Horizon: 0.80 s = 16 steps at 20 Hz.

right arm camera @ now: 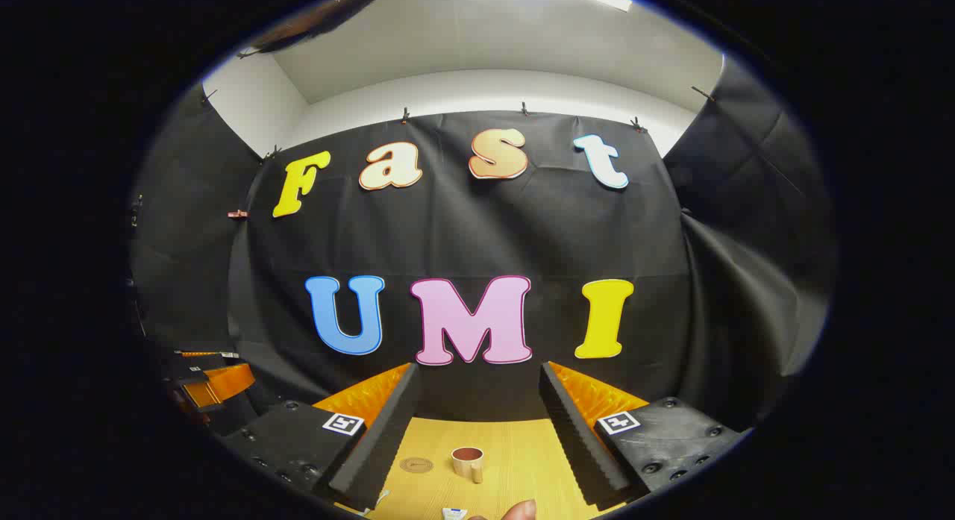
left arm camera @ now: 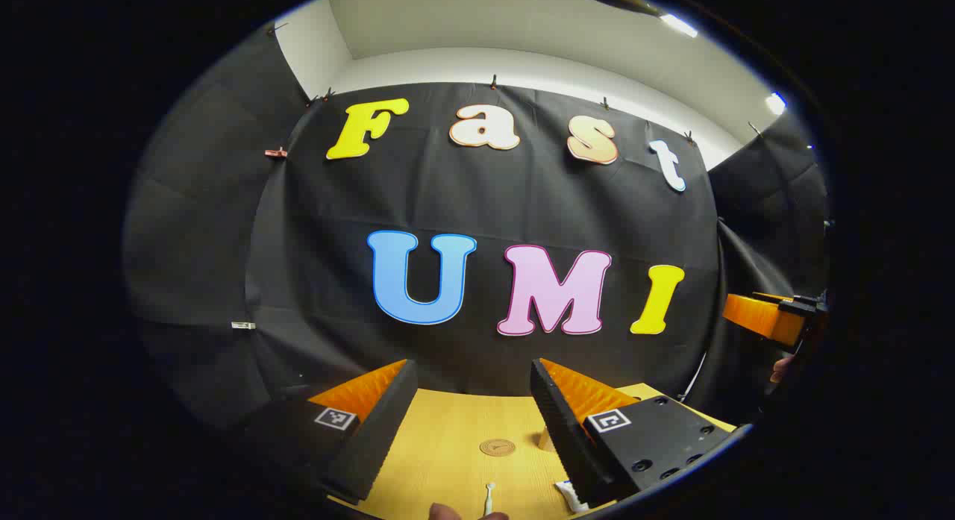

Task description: Put the toothbrush and toothpaste on the desktop into the cup, then pick up the cup and place it on the coaster on the desktop.

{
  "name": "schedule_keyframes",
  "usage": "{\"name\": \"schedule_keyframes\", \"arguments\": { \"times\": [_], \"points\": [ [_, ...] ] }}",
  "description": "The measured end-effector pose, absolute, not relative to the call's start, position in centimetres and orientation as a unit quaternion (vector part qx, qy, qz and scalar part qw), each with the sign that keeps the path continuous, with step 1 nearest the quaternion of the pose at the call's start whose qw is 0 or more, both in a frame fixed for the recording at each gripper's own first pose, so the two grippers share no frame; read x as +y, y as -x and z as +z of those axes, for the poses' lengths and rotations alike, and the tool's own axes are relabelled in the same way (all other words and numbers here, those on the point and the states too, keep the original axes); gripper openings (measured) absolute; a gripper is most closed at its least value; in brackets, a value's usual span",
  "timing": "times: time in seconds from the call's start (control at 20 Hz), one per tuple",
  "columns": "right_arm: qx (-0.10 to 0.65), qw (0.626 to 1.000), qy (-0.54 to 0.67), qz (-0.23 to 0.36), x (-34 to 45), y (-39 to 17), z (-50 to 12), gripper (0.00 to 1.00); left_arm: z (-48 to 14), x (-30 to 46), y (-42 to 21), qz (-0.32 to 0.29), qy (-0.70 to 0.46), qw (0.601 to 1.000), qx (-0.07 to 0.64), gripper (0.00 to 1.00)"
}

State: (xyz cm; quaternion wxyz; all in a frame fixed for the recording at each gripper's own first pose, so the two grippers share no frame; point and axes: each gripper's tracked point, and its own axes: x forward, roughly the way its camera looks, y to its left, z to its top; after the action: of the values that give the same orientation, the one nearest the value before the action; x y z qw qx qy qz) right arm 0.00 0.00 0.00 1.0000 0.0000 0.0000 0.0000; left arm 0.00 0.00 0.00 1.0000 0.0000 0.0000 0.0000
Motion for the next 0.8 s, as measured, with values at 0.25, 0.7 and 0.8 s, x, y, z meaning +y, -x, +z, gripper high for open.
{"name": "schedule_keyframes", "arguments": {
  "times": [0.25,0.7,0.8],
  "points": [
    [0.005,1.0,0.001,0.001,0.2,-0.5,-0.3,0.98,-0.1,0.1,-0.3,0.0,-0.005,1.0,0.0,0.96],
    [0.012,1.0,-0.001,0.005,0.5,-0.9,-1.1,0.98,-0.3,0.7,-0.7,0.006,-0.007,1.0,0.004,0.96],
    [0.014,1.0,0.0,0.006,0.6,-1.1,-1.4,0.98,-0.4,0.7,-0.8,0.008,-0.008,1.0,0.007,0.96]
  ]
}}
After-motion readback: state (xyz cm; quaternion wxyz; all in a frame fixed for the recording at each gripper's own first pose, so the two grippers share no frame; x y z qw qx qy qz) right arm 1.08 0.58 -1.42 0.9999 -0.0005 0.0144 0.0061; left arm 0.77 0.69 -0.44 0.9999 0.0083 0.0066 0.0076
